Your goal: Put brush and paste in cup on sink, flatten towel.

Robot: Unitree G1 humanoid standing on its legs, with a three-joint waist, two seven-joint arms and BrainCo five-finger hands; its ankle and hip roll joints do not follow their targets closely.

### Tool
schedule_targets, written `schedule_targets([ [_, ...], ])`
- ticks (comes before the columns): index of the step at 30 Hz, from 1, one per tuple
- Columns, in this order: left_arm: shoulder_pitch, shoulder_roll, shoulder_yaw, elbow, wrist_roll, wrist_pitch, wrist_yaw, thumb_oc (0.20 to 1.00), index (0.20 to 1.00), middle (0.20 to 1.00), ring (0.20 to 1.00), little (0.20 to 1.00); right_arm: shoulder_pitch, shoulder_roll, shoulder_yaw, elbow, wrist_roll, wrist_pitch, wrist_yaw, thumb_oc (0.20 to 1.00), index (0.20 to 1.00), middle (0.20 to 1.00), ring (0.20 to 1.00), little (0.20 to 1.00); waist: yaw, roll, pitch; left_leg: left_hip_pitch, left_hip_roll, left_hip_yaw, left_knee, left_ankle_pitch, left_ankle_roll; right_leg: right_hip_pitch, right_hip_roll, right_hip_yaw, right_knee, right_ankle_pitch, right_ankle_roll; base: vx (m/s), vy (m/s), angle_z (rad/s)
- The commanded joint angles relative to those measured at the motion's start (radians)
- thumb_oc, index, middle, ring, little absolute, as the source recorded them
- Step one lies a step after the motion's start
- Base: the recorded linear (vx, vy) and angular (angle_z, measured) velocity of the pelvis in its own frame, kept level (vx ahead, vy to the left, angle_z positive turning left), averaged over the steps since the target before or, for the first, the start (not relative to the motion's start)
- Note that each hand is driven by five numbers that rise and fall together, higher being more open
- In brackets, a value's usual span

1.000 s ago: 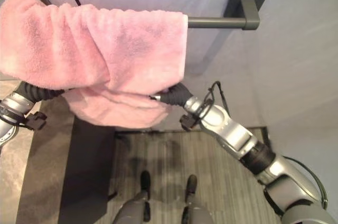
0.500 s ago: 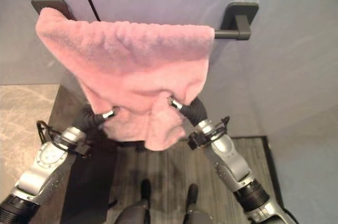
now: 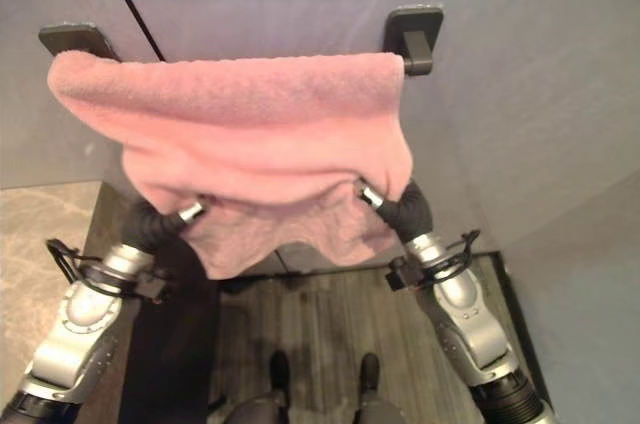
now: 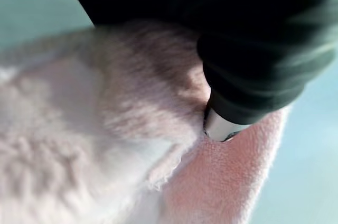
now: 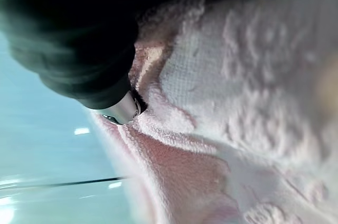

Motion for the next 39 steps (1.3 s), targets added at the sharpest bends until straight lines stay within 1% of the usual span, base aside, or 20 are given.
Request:
schedule_targets([
  [1, -0.013, 0.051, 0.069, -0.079, -0.034, -0.087, 0.021, 0.200, 0.200, 0.200, 0.200, 0.200, -0.039, 0.028, -0.043, -0.115, 0.050, -0.068, 0.039, 0.200, 0.200, 0.200, 0.200, 0.200, 0.009, -0.030, -0.031, -0.029, 0.024, -0.025, 0.005, -0.020, -0.029, 0.012, -0.125, -0.001, 0.001, 0.005, 0.102, 0.00, 0.000, 0.00],
  [4, 0.046, 0.030, 0.068, -0.060, 0.026, -0.077, 0.008, 0.200, 0.200, 0.200, 0.200, 0.200, -0.008, 0.038, -0.066, -0.076, 0.011, -0.068, 0.016, 0.200, 0.200, 0.200, 0.200, 0.200, 0.006, -0.025, -0.040, -0.022, 0.025, -0.024, 0.005, -0.024, -0.029, 0.018, -0.126, -0.004, 0.001, 0.001, 0.100, 0.02, -0.008, 0.02],
  [6, 0.019, 0.080, 0.089, -0.075, 0.166, -0.074, 0.051, 0.200, 0.200, 0.200, 0.200, 0.200, -0.014, 0.035, -0.038, -0.041, 0.002, -0.066, -0.010, 0.200, 0.200, 0.200, 0.200, 0.200, 0.013, -0.017, -0.039, -0.019, 0.025, -0.028, 0.005, -0.023, -0.032, 0.026, -0.127, -0.009, 0.001, -0.001, 0.099, 0.00, 0.000, 0.00],
  [7, 0.040, 0.092, 0.110, -0.101, 0.116, -0.097, 0.033, 0.200, 0.200, 0.200, 0.200, 0.200, -0.012, 0.031, -0.054, -0.080, -0.002, -0.064, 0.008, 0.200, 0.200, 0.200, 0.200, 0.200, 0.014, -0.015, -0.041, -0.021, 0.025, -0.029, 0.005, -0.023, -0.033, 0.025, -0.126, -0.009, 0.001, -0.004, 0.100, 0.00, 0.000, 0.00],
  [9, 0.066, 0.034, 0.076, -0.036, 0.032, -0.074, 0.019, 0.200, 0.200, 0.200, 0.200, 0.200, 0.020, 0.010, -0.042, -0.059, -0.018, -0.049, 0.019, 0.200, 0.200, 0.200, 0.200, 0.200, 0.011, -0.014, -0.042, -0.015, 0.023, -0.030, 0.005, -0.025, -0.033, 0.030, -0.127, -0.012, 0.001, -0.007, 0.101, 0.00, 0.000, 0.00],
  [11, 0.065, 0.063, 0.070, -0.032, 0.148, -0.065, 0.030, 0.200, 0.200, 0.200, 0.200, 0.200, 0.014, 0.022, -0.029, -0.019, -0.023, -0.037, 0.006, 0.200, 0.200, 0.200, 0.200, 0.200, 0.015, -0.010, -0.048, -0.017, 0.025, -0.030, 0.005, -0.023, -0.033, 0.031, -0.128, -0.013, 0.001, -0.006, 0.099, 0.02, -0.019, 0.05],
  [14, 0.093, 0.044, 0.039, 0.021, 0.121, -0.053, 0.018, 0.200, 0.200, 0.200, 0.200, 0.200, 0.024, 0.032, -0.017, 0.025, -0.021, -0.026, 0.000, 0.200, 0.200, 0.200, 0.200, 0.200, 0.016, -0.008, -0.053, -0.008, 0.025, -0.030, 0.005, -0.025, -0.033, 0.043, -0.126, -0.017, 0.001, -0.010, 0.099, 0.01, -0.005, 0.01],
  [15, 0.069, 0.060, 0.038, 0.012, 0.181, -0.057, 0.032, 0.200, 0.200, 0.200, 0.200, 0.200, 0.025, 0.028, -0.020, 0.028, -0.038, -0.030, -0.021, 0.200, 0.200, 0.200, 0.200, 0.200, 0.014, -0.006, -0.057, -0.005, 0.026, -0.030, 0.005, -0.026, -0.034, 0.046, -0.126, -0.017, 0.001, -0.012, 0.098, 0.05, -0.026, 0.01],
  [16, 0.060, 0.003, 0.010, 0.013, 0.042, -0.075, 0.003, 0.200, 0.200, 0.200, 0.200, 0.200, 0.040, 0.052, -0.024, -0.008, 0.077, -0.038, 0.050, 0.200, 0.200, 0.200, 0.200, 0.200, 0.008, -0.005, -0.055, 0.005, 0.027, -0.030, 0.005, -0.030, -0.035, 0.058, -0.124, -0.018, 0.001, -0.021, 0.098, 0.03, -0.015, 0.03],
  [19, 0.048, -0.049, -0.028, 0.090, 0.004, -0.068, 0.006, 0.200, 0.200, 0.200, 0.200, 0.200, 0.053, 0.059, -0.015, -0.002, 0.093, -0.040, 0.059, 0.200, 0.200, 0.200, 0.200, 0.200, 0.005, -0.005, -0.059, 0.003, 0.029, -0.030, 0.005, -0.027, -0.035, 0.055, -0.123, -0.019, 0.001, -0.020, 0.096, 0.01, -0.021, 0.05],
  [20, 0.026, -0.053, -0.074, 0.146, 0.104, -0.062, 0.014, 0.200, 0.200, 0.200, 0.200, 0.200, 0.057, 0.086, -0.002, 0.071, 0.100, -0.038, 0.043, 0.200, 0.200, 0.200, 0.200, 0.200, 0.000, -0.006, -0.068, 0.010, 0.029, -0.031, 0.005, -0.028, -0.037, 0.066, -0.122, -0.022, 0.001, -0.024, 0.094, 0.05, -0.032, 0.01],
  [21, -0.005, -0.028, -0.057, 0.108, 0.187, -0.079, 0.046, 0.200, 0.200, 0.200, 0.200, 0.200, 0.055, 0.079, -0.009, 0.069, 0.067, -0.048, 0.006, 0.200, 0.200, 0.200, 0.200, 0.200, 0.001, -0.004, -0.069, 0.018, 0.029, -0.033, 0.005, -0.031, -0.039, 0.078, -0.121, -0.025, 0.001, -0.028, 0.093, 0.04, -0.032, 0.01],
  [24, 0.013, -0.075, -0.042, 0.073, 0.039, -0.100, 0.031, 0.200, 0.200, 0.200, 0.200, 0.200, 0.076, 0.074, -0.036, -0.014, 0.093, -0.071, 0.044, 0.200, 0.200, 0.200, 0.200, 0.200, -0.004, -0.001, -0.073, 0.012, 0.029, -0.040, 0.005, -0.027, -0.039, 0.074, -0.117, -0.026, 0.001, -0.030, 0.092, 0.01, -0.016, 0.03],
  [26, 0.032, -0.083, -0.059, 0.117, 0.057, -0.082, 0.025, 0.200, 0.200, 0.200, 0.200, 0.200, 0.091, 0.086, -0.058, 0.009, 0.068, -0.065, 0.030, 0.200, 0.200, 0.200, 0.200, 0.200, -0.009, 0.001, -0.079, 0.018, 0.030, -0.037, 0.005, -0.029, -0.037, 0.077, -0.118, -0.026, 0.001, -0.028, 0.092, 0.02, -0.022, 0.05],
  [29, 0.020, -0.058, -0.116, 0.254, 0.178, -0.061, 0.042, 0.200, 0.200, 0.200, 0.200, 0.200, 0.085, 0.090, -0.034, 0.156, 0.010, -0.056, -0.033, 0.200, 0.200, 0.200, 0.200, 0.200, -0.013, 0.007, -0.085, 0.032, 0.030, -0.030, 0.005, -0.032, -0.034, 0.088, -0.118, -0.023, 0.001, -0.029, 0.092, 0.00, 0.000, 0.00],
  [32, 0.037, -0.069, -0.108, 0.302, 0.202, -0.057, 0.057, 0.200, 0.200, 0.200, 0.200, 0.200, 0.128, 0.076, -0.054, 0.144, 0.009, -0.041, -0.020, 0.200, 0.200, 0.200, 0.200, 0.200, -0.018, 0.010, -0.088, 0.038, 0.028, -0.028, 0.005, -0.035, -0.033, 0.092, -0.119, -0.024, 0.001, -0.033, 0.094, 0.00, 0.000, 0.00],
  [33, 0.043, -0.083, -0.112, 0.341, 0.221, -0.046, 0.066, 0.413, 0.413, 0.413, 0.413, 0.413, 0.145, 0.076, -0.053, 0.155, 0.007, -0.033, -0.021, 0.322, 0.322, 0.322, 0.322, 0.322, -0.020, 0.010, -0.090, 0.041, 0.028, -0.028, 0.005, -0.036, -0.033, 0.093, -0.120, -0.024, 0.001, -0.033, 0.094, 0.00, 0.000, 0.00],
  [34, 0.046, -0.089, -0.115, 0.379, 0.285, -0.038, 0.090, 0.950, 0.950, 0.950, 0.950, 0.950, 0.160, 0.084, -0.051, 0.179, 0.008, -0.027, -0.029, 1.000, 1.000, 1.000, 1.000, 1.000, -0.021, 0.009, -0.093, 0.044, 0.028, -0.027, 0.005, -0.037, -0.032, 0.098, -0.121, -0.026, 0.001, -0.034, 0.094, 0.00, 0.000, 0.00],
  [35, 0.050, -0.089, -0.117, 0.401, 0.327, -0.031, 0.102, 1.000, 1.000, 1.000, 1.000, 1.000, 0.161, 0.086, -0.049, 0.197, 0.008, -0.023, -0.039, 1.000, 1.000, 1.000, 1.000, 1.000, -0.021, 0.009, -0.094, 0.047, 0.028, -0.024, 0.005, -0.039, -0.032, 0.100, -0.122, -0.024, 0.001, -0.034, 0.094, 0.00, 0.000, 0.00],
  [39, 0.088, -0.123, -0.106, 0.530, 0.408, 0.017, 0.119, 1.000, 1.000, 1.000, 1.000, 1.000, 0.195, 0.096, -0.049, 0.270, 0.058, 0.008, -0.036, 1.000, 1.000, 1.000, 1.000, 1.000, -0.020, 0.007, -0.100, 0.058, 0.030, -0.024, 0.005, -0.039, -0.031, 0.114, -0.119, -0.027, 0.001, -0.039, 0.092, 0.00, -0.016, -0.04],
])
